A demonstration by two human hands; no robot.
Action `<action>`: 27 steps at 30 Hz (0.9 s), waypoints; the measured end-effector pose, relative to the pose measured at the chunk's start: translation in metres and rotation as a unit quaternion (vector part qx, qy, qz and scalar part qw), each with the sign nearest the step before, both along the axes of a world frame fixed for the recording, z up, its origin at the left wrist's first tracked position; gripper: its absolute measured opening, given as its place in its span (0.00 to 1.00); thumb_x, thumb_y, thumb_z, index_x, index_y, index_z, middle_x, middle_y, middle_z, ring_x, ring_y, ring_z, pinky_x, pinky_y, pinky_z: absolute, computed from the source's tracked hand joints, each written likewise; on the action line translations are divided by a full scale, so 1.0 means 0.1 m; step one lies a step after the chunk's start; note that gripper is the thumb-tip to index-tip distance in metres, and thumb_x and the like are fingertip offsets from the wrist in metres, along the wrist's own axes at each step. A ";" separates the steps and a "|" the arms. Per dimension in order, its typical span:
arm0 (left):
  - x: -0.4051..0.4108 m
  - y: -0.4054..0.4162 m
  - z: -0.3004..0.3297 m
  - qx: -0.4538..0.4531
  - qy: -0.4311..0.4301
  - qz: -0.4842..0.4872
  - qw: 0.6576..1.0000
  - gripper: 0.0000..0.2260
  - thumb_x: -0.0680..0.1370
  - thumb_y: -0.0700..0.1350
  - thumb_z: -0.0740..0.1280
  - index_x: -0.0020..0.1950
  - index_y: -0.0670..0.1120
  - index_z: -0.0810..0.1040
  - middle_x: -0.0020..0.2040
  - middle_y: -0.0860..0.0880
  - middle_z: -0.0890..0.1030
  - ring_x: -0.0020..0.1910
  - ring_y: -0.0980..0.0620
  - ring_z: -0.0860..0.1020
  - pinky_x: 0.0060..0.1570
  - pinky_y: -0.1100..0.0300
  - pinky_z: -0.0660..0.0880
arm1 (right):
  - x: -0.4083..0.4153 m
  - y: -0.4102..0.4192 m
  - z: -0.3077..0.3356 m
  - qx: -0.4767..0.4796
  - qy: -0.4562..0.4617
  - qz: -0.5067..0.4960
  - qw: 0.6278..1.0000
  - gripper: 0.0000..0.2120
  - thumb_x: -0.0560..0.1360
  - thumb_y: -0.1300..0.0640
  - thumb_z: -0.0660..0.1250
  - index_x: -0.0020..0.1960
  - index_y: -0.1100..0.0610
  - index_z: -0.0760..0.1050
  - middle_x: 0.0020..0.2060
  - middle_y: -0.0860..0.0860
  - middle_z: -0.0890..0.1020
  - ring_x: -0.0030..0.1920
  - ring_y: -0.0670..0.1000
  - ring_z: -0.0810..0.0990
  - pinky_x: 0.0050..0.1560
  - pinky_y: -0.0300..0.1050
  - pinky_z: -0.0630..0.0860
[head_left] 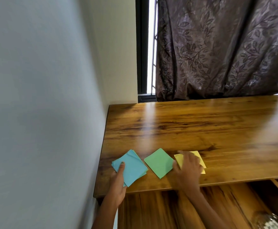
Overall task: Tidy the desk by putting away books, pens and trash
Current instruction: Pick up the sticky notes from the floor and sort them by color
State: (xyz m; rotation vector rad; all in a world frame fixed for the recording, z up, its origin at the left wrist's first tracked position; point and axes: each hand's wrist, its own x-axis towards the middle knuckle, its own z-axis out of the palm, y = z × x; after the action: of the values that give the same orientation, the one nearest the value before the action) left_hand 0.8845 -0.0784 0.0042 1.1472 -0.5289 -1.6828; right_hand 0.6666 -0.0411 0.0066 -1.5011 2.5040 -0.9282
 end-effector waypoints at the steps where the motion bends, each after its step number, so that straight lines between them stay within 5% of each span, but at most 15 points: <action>1: 0.01 0.00 0.00 0.000 0.000 -0.003 1.000 0.10 0.80 0.44 0.61 0.60 0.43 0.70 0.49 0.43 0.81 0.47 0.46 0.79 0.47 0.53 0.76 | 0.12 -0.01 -0.02 0.021 0.015 0.067 0.997 0.24 0.75 0.46 0.64 0.68 0.51 0.65 0.66 0.50 0.69 0.67 0.51 0.63 0.66 0.51 0.61; 4: 0.00 0.01 0.00 0.008 -0.004 -0.005 1.000 0.09 0.79 0.45 0.61 0.58 0.44 0.71 0.49 0.44 0.81 0.46 0.47 0.80 0.43 0.56 0.78 | 0.42 -0.03 -0.11 0.104 0.067 0.177 0.976 0.28 0.76 0.39 0.58 0.71 0.50 0.60 0.68 0.48 0.66 0.69 0.49 0.62 0.69 0.46 0.61; 13: 0.00 0.01 0.02 0.020 0.012 0.006 1.000 0.05 0.79 0.43 0.62 0.53 0.44 0.74 0.50 0.42 0.81 0.47 0.44 0.80 0.51 0.50 0.74 | 0.59 -0.12 0.03 0.183 0.182 0.228 0.939 0.23 0.77 0.58 0.63 0.70 0.58 0.61 0.62 0.56 0.75 0.62 0.53 0.75 0.59 0.47 0.75; 20: -0.02 0.01 0.04 0.025 0.008 0.022 0.999 0.08 0.79 0.43 0.63 0.56 0.44 0.73 0.48 0.43 0.81 0.45 0.46 0.80 0.42 0.55 0.79 | 0.36 -0.07 0.17 -0.007 -0.058 0.058 0.997 0.16 0.78 0.61 0.62 0.65 0.57 0.72 0.54 0.54 0.82 0.49 0.49 0.80 0.49 0.42 0.79; 24: -0.05 0.01 0.05 0.022 -0.004 0.010 1.000 0.11 0.79 0.45 0.62 0.60 0.43 0.73 0.48 0.43 0.82 0.44 0.46 0.80 0.37 0.56 0.79 | 0.58 0.01 0.30 -0.040 0.007 0.125 0.991 0.17 0.78 0.57 0.62 0.67 0.50 0.71 0.44 0.46 0.82 0.35 0.39 0.74 0.33 0.30 0.70; 27: -0.12 0.08 0.05 0.020 0.023 -0.023 0.999 0.17 0.80 0.52 0.59 0.62 0.42 0.73 0.51 0.42 0.81 0.49 0.44 0.80 0.47 0.51 0.79 | 0.96 0.08 0.29 0.004 0.092 0.245 0.965 0.16 0.78 0.54 0.59 0.66 0.49 0.69 0.51 0.46 0.81 0.42 0.43 0.79 0.37 0.34 0.74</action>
State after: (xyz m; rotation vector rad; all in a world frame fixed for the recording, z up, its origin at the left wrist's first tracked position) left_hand 0.8727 -0.0706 0.0096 1.1296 -0.4973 -1.7624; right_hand 0.7628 -0.0331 0.0358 -2.1484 2.0629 -0.7192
